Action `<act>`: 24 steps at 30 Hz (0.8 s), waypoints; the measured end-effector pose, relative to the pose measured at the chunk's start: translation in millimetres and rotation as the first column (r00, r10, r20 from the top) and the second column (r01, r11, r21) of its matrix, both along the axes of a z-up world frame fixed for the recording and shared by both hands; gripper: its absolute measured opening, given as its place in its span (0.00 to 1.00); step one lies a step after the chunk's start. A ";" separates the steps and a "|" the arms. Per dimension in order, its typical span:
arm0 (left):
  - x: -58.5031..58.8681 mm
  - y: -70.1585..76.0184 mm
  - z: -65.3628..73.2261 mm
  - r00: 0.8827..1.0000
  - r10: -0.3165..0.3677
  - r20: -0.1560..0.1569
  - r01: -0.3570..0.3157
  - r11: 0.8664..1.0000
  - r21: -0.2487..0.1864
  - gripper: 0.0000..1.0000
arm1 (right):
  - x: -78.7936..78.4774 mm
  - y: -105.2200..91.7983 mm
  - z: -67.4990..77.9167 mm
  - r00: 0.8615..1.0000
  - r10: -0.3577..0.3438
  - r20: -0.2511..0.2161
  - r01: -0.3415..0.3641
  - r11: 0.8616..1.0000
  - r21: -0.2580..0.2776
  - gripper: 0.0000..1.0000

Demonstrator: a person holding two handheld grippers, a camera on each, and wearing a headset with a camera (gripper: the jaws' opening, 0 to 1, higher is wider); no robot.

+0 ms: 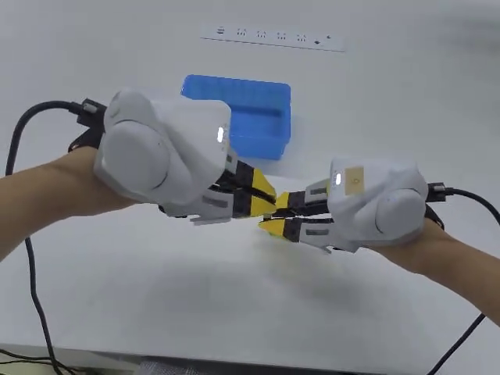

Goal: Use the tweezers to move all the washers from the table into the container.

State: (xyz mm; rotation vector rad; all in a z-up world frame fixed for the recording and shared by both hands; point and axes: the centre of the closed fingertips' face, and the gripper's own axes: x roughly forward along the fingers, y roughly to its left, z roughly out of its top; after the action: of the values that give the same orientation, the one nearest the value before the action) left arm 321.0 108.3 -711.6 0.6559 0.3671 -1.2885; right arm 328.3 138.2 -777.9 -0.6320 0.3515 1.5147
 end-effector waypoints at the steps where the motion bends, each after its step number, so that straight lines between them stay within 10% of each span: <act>1: -0.2 -1.3 0.2 1.000 -0.006 0.000 0.006 1.000 -0.008 0.04 | -0.1 -0.3 0.1 1.000 -0.001 -0.002 0.001 1.000 0.001 0.07; 13: -4.4 -3.0 4.7 0.995 0.024 -0.098 -0.035 0.993 -0.110 0.04 | -4.7 1.8 1.0 1.000 0.012 -0.008 -0.012 1.000 -0.005 0.08; 24: -16.1 8.3 10.7 0.995 0.050 -0.085 -0.062 0.987 -0.150 0.04 | -14.6 14.7 4.5 1.000 0.017 -0.025 -0.017 1.000 0.005 0.08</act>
State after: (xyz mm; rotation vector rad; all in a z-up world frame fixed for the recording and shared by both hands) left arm 304.9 116.6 -700.9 0.4621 0.3476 -1.2782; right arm 313.7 152.9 -773.4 -0.6136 0.3623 1.5405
